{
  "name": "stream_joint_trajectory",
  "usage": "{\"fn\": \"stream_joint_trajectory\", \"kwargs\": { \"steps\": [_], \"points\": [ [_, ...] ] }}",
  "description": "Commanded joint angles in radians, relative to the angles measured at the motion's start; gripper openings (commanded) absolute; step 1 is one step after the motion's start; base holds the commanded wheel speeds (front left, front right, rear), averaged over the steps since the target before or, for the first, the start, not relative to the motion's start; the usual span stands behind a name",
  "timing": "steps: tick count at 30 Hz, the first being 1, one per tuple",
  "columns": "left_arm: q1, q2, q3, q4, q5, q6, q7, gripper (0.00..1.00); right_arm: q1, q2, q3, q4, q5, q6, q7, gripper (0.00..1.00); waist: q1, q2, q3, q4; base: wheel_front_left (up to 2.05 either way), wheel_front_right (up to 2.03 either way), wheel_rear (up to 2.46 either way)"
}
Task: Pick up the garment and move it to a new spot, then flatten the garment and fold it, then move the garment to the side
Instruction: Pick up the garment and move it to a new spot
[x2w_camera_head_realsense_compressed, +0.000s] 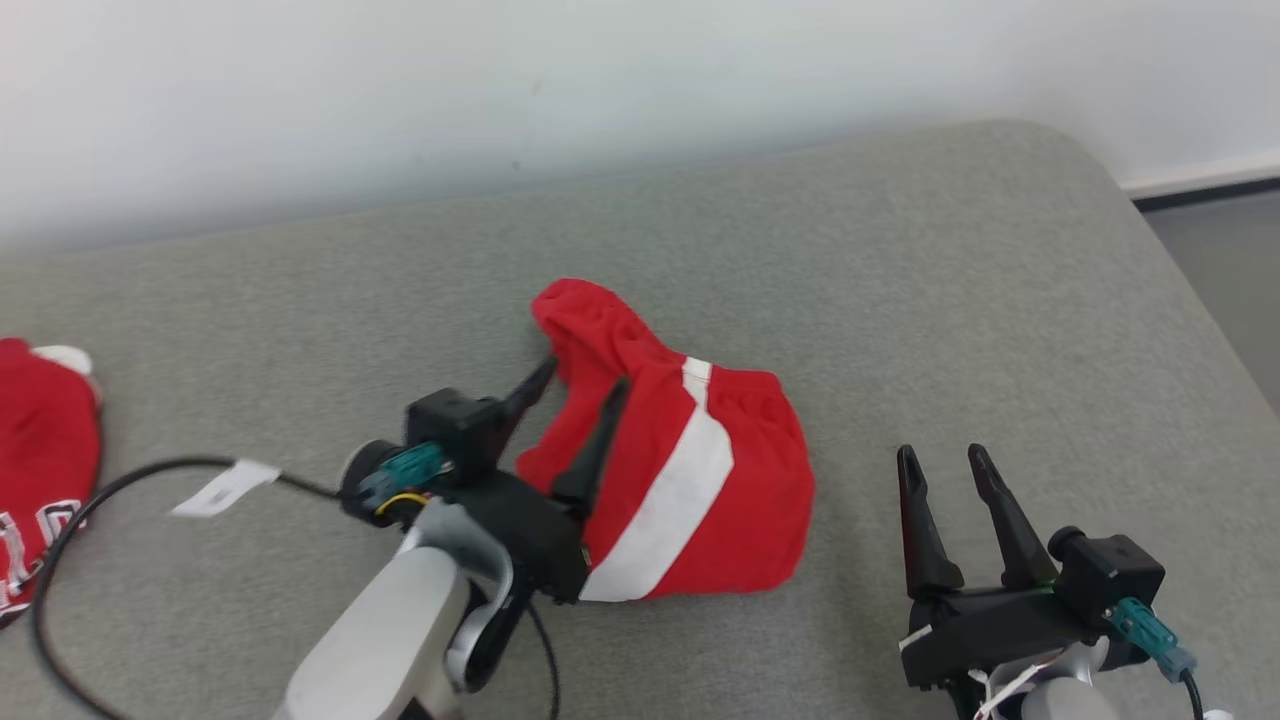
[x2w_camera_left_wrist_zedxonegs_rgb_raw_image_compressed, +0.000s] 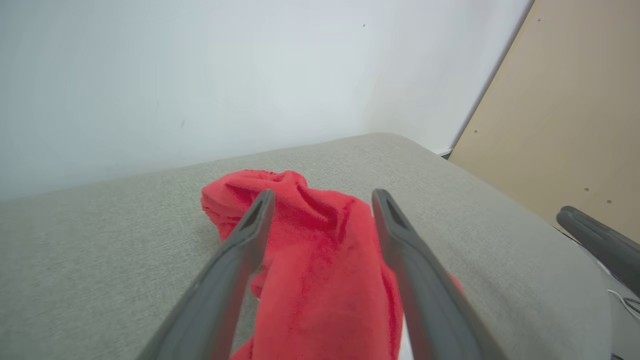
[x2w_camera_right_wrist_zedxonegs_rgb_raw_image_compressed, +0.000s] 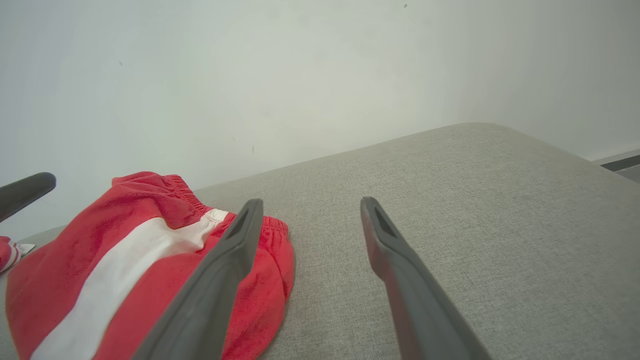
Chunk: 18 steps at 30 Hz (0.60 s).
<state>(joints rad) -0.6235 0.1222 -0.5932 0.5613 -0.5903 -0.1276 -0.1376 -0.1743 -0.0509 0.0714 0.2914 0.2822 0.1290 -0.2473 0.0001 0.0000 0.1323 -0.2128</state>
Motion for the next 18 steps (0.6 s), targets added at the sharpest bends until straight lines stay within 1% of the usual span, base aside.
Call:
{"fn": "stream_joint_trajectory", "kwargs": {
  "steps": [1, 4, 5, 7, 9, 12, 15, 18],
  "points": [
    [0.034, 0.019, 0.011, -0.031, 0.017, 0.018, -0.032, 1.00, 0.019, 0.000, -0.004, -0.005, -0.011, 0.003, 0.004, 1.00, -0.0001, 0.0000, -0.039, 0.054, 0.00, 0.00, 0.00],
    [0.086, 0.063, 0.037, -0.100, 0.029, 0.060, -0.073, 1.00, 0.029, 0.001, -0.013, -0.012, -0.016, 0.003, 0.011, 1.00, -0.0001, 0.0000, -0.056, 0.085, 0.00, 0.00, 0.00],
    [0.111, 0.074, 0.049, -0.127, 0.018, 0.066, -0.085, 1.00, 0.034, 0.001, -0.012, -0.014, -0.015, 0.003, 0.013, 1.00, -0.0001, 0.0000, -0.060, 0.093, 0.00, 0.00, 0.00],
    [0.156, 0.103, 0.076, -0.183, 0.033, 0.098, -0.105, 1.00, 0.042, 0.000, -0.017, -0.018, -0.017, 0.003, 0.015, 1.00, -0.0001, 0.0000, -0.066, 0.108, 0.00, 0.00, 0.00],
    [0.210, 0.118, 0.105, -0.241, 0.033, 0.119, -0.119, 1.00, 0.043, -0.001, -0.022, -0.024, -0.019, 0.003, 0.014, 1.00, -0.0001, 0.0000, -0.072, 0.123, 0.00, 0.00, 0.00],
    [0.297, 0.133, 0.181, -0.322, 0.021, 0.145, -0.127, 1.00, 0.054, 0.001, -0.027, -0.035, -0.021, 0.003, 0.009, 1.00, -0.0001, 0.0000, -0.080, 0.142, 0.00, 0.00, 0.00],
    [0.387, 0.115, 0.296, -0.448, 0.058, 0.147, -0.127, 1.00, 0.062, 0.000, -0.043, -0.042, -0.028, 0.003, 0.003, 1.00, -0.0001, 0.0000, -0.086, 0.163, 0.00, 0.00, 0.00],
    [0.478, 0.074, 0.426, -0.545, 0.098, 0.126, -0.128, 1.00, 0.074, 0.001, -0.049, -0.049, -0.037, 0.003, -0.002, 1.00, -0.0001, 0.0000, -0.096, 0.181, 0.00, 0.00, 0.00]
  ]
}}
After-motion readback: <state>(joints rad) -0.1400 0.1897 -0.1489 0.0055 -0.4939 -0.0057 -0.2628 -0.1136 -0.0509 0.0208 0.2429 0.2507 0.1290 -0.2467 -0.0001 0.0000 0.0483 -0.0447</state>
